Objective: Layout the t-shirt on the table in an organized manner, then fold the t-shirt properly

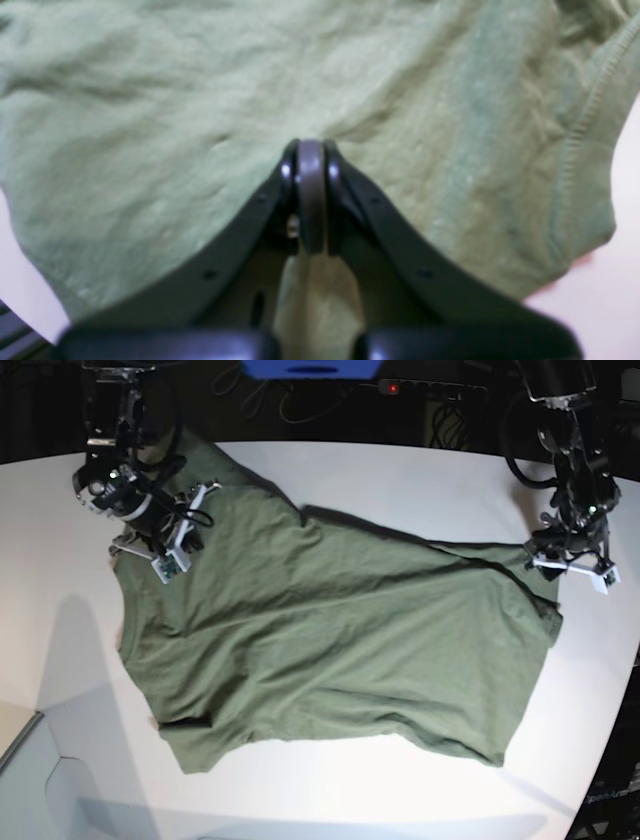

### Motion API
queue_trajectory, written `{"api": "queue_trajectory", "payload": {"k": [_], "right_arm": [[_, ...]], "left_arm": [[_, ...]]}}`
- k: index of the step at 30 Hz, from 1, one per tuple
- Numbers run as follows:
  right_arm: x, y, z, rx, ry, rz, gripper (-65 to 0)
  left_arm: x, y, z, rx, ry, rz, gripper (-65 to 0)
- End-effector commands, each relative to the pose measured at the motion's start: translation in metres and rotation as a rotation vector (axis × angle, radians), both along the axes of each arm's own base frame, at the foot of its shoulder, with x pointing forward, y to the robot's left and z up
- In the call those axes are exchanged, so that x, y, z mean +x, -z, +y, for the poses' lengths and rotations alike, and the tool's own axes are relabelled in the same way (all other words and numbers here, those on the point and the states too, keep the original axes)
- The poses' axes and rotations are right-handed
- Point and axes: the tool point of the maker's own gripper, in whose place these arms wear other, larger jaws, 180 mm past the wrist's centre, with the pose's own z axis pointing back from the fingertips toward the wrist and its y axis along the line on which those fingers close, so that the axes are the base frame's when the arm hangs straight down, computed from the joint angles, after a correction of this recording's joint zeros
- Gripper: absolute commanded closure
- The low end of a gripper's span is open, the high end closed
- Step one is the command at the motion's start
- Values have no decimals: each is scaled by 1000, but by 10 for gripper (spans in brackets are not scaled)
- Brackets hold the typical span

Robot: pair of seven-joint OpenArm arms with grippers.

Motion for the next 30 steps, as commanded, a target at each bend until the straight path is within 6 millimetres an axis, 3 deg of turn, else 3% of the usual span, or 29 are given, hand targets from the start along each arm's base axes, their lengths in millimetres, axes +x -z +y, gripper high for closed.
{"api": "queue_trajectory", "payload": {"k": [1,4,8,10,13,19,23,27,30], "right_arm": [[9,-12,-1,14,3,-49,0],[9,-12,-5,11,13,-49,0],[12,-14,-16,7,49,-57,0],[13,-15,-17,4,49,-60,0],[15,-17,-17,6,49,-69,0],[22,-16,-16,14,50,-71,0],[24,-9,-18,21,56,-52,0],[27,-9,-18,22,58,-52,0],[27,-8,-18,23,58,-51,0]], "left_arm": [[4,-3,3,10,3,-8,-369],[0,14,4,-12,-8,38,-320],[-8,28,6,-25,-21,81,0],[-7,23,6,-29,-19,68,-22],[9,-19,1,22,22,-43,0],[29,-136,-31,146,140,-336,-2],[42,-167,-45,133,177,-381,-2],[77,-202,-50,95,185,-446,-2],[110,-231,-65,77,225,-507,-2]]}}
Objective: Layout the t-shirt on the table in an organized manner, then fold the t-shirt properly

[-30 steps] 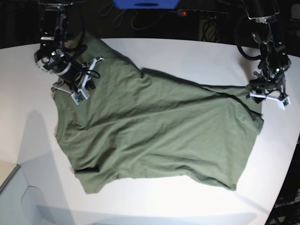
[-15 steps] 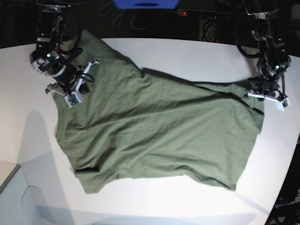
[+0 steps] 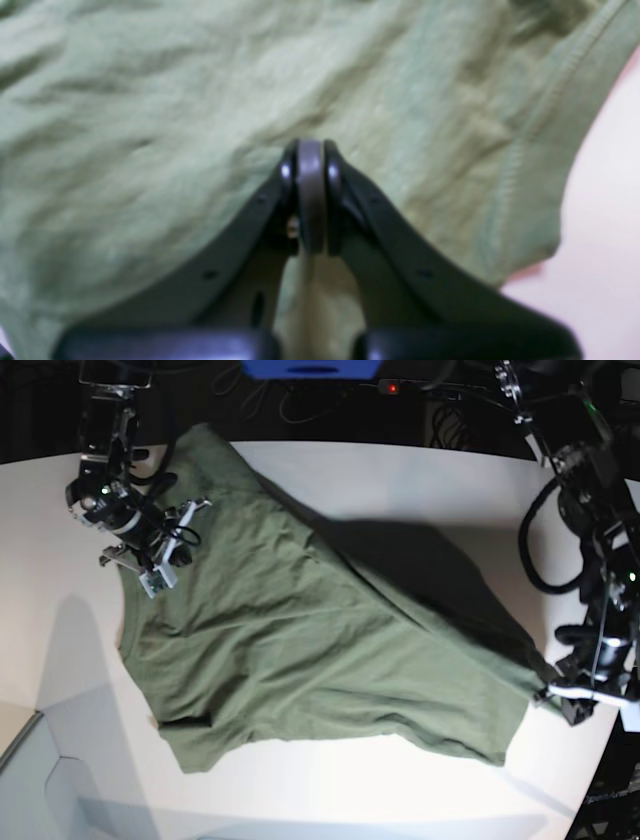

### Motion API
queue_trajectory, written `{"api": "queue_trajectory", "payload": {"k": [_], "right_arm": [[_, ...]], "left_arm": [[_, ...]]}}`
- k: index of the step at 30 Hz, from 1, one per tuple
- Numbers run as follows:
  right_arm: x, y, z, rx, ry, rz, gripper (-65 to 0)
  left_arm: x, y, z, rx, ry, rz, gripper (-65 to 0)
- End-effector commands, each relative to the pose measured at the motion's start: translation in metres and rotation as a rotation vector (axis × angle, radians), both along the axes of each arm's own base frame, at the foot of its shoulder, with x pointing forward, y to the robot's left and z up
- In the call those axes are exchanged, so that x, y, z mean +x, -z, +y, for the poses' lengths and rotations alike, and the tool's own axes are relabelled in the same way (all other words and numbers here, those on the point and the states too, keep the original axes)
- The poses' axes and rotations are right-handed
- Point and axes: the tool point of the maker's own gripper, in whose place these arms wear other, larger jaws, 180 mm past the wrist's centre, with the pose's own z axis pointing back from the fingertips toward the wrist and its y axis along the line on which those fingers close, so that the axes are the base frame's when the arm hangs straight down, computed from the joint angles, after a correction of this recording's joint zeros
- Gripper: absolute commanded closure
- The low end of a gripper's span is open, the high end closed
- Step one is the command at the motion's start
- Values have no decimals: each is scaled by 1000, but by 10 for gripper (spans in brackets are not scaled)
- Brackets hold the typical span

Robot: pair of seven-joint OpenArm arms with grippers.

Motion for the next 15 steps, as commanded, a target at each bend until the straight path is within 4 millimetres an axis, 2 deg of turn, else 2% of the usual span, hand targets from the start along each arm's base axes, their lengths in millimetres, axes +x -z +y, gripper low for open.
{"api": "queue_trajectory", "payload": {"k": [1,4,6,9,12,15], "right_arm": [[9,-12,0,15,3,-45,0],[10,-14,1,13,1,-52,0],[9,-19,-3,-3,-3,-63,0],[1,-27,-2,-25,-20,-80,0],[-8,-38,10,-32,-60,-103,-6],[-23,-37,20,-33,-91,-92,-68]], "left_arm": [[14,-19,-4,1,17,-49,-2],[45,-17,-15,-20,52,-30,-2],[60,-9,-27,-26,86,7,-2],[73,-7,-37,-23,114,17,-2],[82,-6,-42,-33,102,-21,-2],[88,1,-37,-35,82,-30,-2]]}}
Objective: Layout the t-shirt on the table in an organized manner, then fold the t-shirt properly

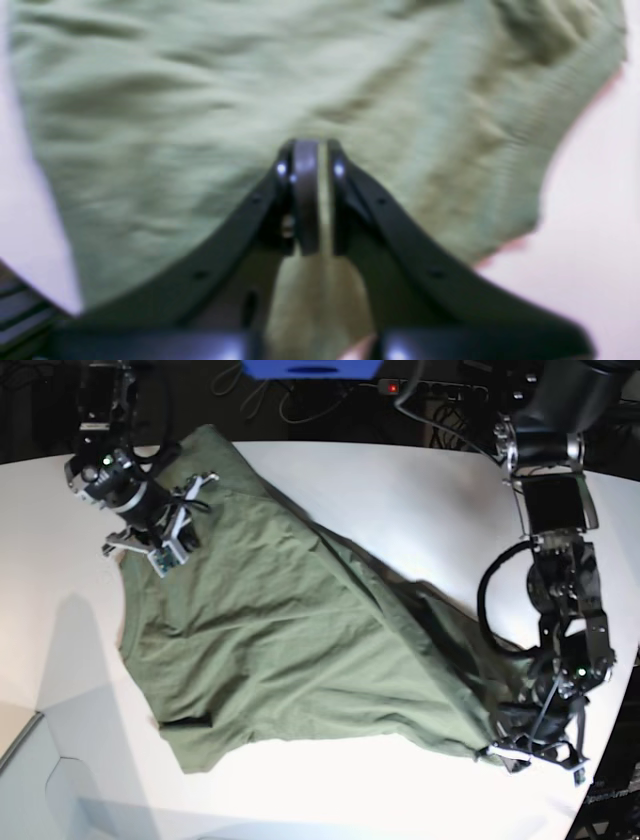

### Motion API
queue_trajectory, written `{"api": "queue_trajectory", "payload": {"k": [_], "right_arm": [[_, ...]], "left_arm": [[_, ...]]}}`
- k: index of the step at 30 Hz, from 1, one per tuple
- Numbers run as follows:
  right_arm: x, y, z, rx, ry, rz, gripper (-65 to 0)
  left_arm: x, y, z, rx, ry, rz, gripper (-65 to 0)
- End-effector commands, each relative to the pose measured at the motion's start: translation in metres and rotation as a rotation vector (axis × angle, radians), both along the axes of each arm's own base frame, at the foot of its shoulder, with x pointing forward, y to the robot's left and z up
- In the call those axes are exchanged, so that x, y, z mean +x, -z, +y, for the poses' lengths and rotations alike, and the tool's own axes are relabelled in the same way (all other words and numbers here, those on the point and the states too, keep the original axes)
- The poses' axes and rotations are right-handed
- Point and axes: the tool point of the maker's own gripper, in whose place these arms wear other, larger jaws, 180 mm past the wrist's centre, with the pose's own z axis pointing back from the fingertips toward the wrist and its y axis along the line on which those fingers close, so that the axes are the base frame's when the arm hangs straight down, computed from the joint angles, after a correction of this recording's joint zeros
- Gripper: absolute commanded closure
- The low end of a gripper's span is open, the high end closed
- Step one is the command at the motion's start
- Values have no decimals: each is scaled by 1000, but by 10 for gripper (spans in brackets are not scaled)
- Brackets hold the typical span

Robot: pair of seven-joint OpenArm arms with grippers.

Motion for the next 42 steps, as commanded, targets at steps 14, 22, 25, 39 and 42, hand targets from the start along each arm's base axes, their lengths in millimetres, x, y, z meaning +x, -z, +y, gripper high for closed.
{"api": "queue_trajectory", "payload": {"k": [14,22,25,39,42], "right_arm": [[-56,-4,15,9,-38,43,-451],[-74,21,31,59,-43,127,-451],[-82,34,32,70,-41,170,-451],[-27,-8,0,-27,-44,-3,0],[3,-40,-11,-96,-86,-113,0]], "left_arm": [[-10,21,13,15,-30,25,-2],[-23,36,24,40,-38,61,-1],[-24,36,25,45,-40,63,-1],[-37,31,65,14,-150,41,-1],[-39,25,79,19,-176,30,-1]]}}
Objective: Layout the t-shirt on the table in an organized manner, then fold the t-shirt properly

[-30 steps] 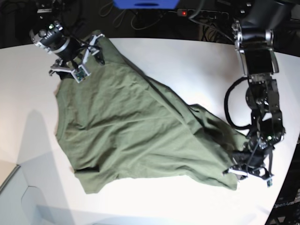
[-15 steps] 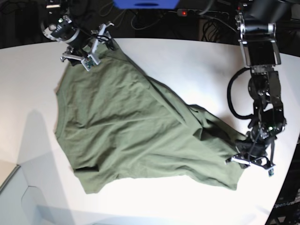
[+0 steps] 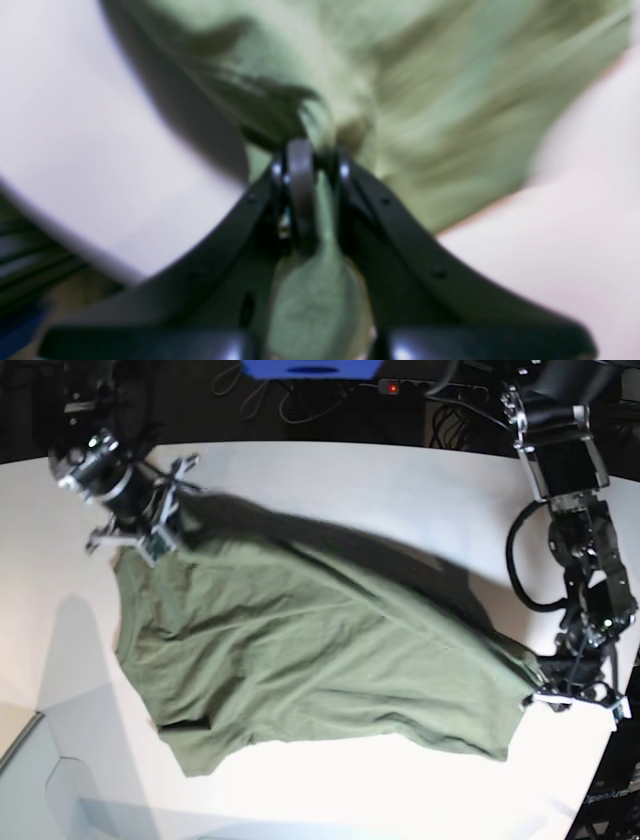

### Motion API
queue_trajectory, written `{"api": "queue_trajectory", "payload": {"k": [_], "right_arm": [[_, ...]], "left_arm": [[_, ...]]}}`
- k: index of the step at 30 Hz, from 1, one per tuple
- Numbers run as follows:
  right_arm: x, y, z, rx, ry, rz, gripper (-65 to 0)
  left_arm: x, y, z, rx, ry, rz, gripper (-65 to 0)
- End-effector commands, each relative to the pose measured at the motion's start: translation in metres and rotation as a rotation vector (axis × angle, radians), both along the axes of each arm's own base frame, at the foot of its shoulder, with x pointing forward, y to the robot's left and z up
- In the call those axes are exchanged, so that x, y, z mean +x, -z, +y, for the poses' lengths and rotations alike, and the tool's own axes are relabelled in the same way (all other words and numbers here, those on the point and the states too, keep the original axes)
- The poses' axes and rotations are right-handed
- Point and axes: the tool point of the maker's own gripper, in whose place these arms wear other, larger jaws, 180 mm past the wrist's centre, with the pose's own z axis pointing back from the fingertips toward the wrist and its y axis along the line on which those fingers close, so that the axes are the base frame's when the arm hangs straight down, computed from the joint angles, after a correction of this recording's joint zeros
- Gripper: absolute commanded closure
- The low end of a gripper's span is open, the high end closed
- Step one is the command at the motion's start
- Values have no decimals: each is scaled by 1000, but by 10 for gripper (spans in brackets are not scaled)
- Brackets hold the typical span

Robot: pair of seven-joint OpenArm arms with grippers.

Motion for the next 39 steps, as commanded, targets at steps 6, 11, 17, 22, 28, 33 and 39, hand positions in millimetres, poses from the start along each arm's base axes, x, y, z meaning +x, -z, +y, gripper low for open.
{"api": "queue_trajectory", "payload": {"k": [6,11,17,22,28,33,39], "right_arm": [[82,-48,-4,6,-17,-182,0],[138,-31,4,2,-65,-121,0],[195,-29,1,-6,-64,-64,-94],[215,-48,-13,-75,-41,-106,-368],[202,-74,-36,-70,60,-212,-493],[170,-46,-28,-2,98,-173,-492],[159,-14,-3,65,93,-88,-492]], "left_arm": [[6,-26,14,38,-17,-67,-1],[5,-26,15,43,-19,-65,-1],[4,-24,14,40,-16,-55,-1],[0,-18,14,42,-18,-44,-1],[-1,-15,15,41,-20,-39,-1],[-1,-13,16,39,-22,-33,-1],[-1,-13,16,39,-22,-33,-1]]}}
